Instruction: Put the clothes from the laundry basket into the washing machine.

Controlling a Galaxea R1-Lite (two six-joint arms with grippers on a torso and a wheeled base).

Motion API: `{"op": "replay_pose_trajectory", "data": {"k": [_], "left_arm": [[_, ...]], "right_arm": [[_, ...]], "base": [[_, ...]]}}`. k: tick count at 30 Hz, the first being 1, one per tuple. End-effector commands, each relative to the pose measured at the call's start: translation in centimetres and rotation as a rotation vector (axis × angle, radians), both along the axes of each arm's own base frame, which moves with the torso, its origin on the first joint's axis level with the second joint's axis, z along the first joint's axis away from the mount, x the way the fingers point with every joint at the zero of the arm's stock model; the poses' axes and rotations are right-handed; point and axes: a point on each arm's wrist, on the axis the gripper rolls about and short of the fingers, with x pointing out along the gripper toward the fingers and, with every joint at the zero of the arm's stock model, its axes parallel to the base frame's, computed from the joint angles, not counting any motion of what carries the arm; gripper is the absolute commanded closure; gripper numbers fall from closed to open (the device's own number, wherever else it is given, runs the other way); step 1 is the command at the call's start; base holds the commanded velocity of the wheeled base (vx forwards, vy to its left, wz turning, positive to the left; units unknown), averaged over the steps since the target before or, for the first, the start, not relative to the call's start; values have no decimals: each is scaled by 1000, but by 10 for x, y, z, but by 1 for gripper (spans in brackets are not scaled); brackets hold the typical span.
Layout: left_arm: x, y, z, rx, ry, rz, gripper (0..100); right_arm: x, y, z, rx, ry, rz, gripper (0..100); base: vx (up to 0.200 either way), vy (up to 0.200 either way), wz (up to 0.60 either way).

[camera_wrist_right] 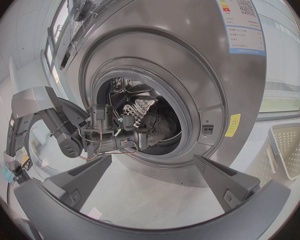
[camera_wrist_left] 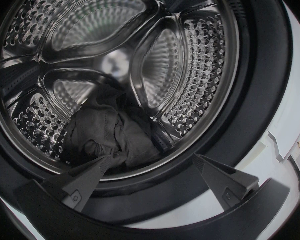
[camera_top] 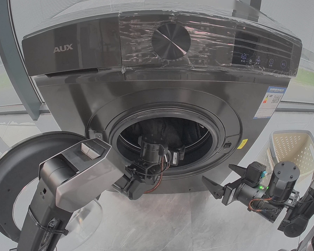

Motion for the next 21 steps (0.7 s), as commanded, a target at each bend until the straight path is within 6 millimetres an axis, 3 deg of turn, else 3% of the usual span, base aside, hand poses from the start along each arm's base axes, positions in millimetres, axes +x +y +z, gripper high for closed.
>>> {"op": "replay_pose_trajectory", "data": {"k": [1,3,10,16,21], "left_arm": [[-30,-5,12,1,0,-48,0],[-37,-8,11,-1,0,-60,0],[-72,-5,38,-48,-40,-105,0],[-99,14,66,-87,-72,-114,0],[-141,46,99,-141,-74,-127,0]], "right_arm": [[-1,-1,-1,-4,6,0,0],[-1,-1,-1,-5,7,0,0],[-2,-3,-2,-11,12,-6,0],[-1,-9,0,-7,4,-27,0],[-5,-15,6,3,-9,-42,0]], "base": [[0,0,0],[0,0,0],[0,0,0],[0,0,0],[0,0,0]]}}
